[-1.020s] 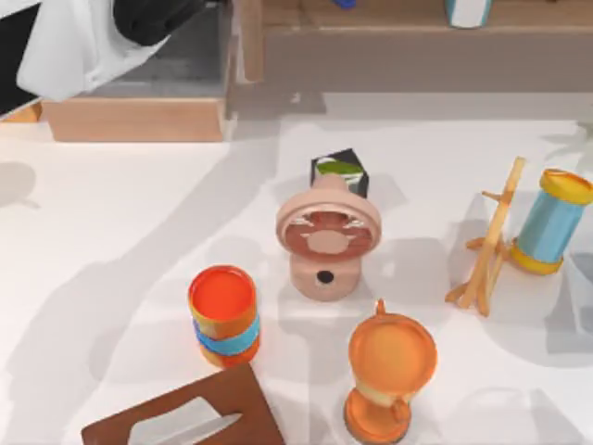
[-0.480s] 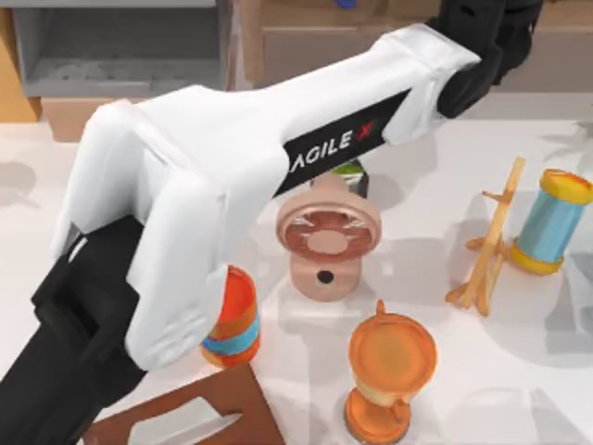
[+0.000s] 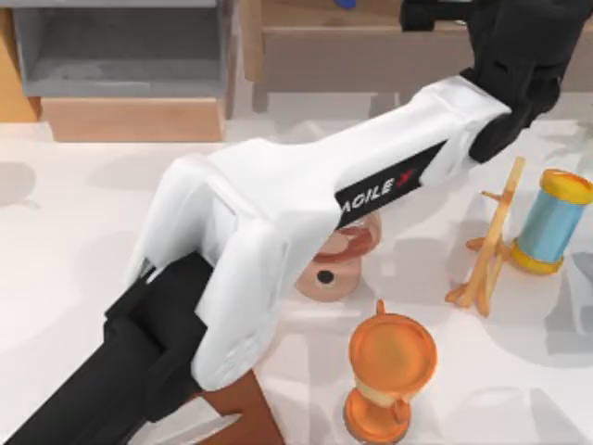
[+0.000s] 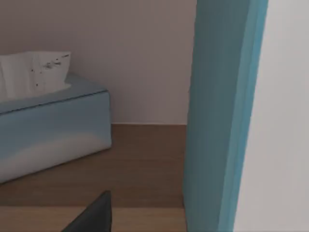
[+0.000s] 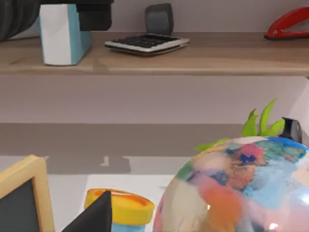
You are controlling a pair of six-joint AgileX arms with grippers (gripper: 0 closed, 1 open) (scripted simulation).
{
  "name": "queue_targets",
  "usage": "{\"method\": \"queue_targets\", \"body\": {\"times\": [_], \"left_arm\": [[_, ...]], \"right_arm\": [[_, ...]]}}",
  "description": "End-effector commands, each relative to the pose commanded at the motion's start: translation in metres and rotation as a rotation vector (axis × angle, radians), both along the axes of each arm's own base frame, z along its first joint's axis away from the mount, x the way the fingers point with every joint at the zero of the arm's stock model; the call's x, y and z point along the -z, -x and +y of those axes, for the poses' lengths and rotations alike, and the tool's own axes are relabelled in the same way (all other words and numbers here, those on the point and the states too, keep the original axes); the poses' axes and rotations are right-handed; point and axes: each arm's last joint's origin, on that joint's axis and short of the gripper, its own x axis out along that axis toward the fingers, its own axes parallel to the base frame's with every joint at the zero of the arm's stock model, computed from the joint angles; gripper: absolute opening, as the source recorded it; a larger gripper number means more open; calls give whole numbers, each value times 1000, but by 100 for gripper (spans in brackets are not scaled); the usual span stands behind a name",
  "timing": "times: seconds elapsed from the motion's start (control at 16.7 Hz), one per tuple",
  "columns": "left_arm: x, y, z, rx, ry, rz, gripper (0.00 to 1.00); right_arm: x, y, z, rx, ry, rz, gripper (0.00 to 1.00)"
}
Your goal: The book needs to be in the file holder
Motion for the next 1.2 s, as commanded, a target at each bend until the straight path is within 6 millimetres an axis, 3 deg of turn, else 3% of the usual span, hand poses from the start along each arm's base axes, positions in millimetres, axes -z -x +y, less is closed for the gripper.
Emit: {"method": "queue_targets", "body": {"times": [1.2], "left_arm": [[0,-18,2,1,0,-1,100]], "right_arm": [[0,0,0,0,0,0,100]]}}
